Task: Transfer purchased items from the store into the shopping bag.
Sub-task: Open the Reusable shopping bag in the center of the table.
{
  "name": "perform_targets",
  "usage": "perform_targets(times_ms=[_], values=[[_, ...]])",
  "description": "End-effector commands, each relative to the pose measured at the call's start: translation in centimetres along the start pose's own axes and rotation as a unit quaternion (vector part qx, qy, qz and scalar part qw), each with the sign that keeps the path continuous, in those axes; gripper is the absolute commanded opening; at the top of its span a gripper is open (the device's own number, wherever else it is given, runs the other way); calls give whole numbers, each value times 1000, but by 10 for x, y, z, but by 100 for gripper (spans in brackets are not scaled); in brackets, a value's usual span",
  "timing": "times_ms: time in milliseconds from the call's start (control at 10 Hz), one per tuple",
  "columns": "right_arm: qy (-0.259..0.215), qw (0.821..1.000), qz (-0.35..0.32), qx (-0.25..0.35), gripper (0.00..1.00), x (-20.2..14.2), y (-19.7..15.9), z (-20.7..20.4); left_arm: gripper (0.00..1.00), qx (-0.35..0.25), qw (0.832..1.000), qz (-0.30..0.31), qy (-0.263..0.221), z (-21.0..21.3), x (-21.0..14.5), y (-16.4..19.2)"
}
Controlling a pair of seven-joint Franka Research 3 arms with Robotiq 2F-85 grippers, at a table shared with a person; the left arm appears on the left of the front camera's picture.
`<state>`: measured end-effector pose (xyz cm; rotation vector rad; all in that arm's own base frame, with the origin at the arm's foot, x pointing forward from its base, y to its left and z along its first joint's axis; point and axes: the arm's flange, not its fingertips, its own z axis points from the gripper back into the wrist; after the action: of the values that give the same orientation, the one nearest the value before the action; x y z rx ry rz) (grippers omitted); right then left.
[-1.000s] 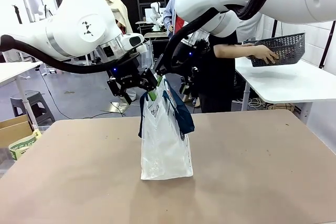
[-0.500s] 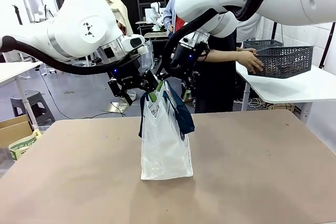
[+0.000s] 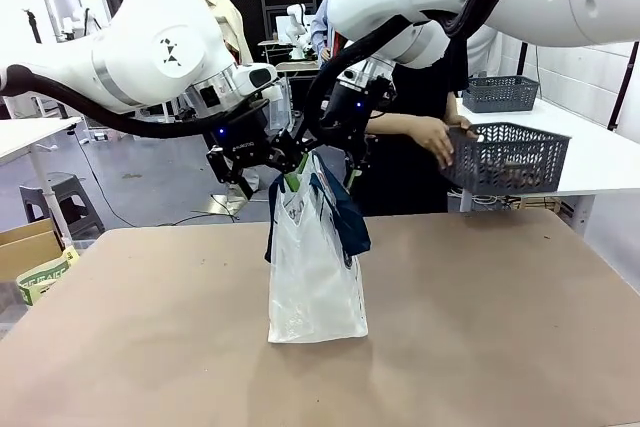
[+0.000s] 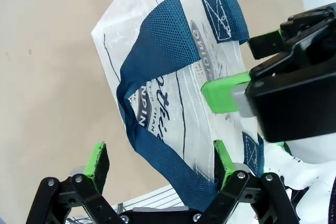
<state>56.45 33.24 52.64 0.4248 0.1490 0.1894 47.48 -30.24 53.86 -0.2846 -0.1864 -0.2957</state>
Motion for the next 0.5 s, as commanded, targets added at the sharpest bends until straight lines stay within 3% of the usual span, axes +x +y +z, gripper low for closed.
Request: perform_targets(times_ms=[0,400], values=[[21,999,0,-36,82,11,9,1,82,0,1000,11,7,5,7,-7],[39,998,-20,-53,3,8,13,-2,9,9,1000,22,17,5,8,-15]])
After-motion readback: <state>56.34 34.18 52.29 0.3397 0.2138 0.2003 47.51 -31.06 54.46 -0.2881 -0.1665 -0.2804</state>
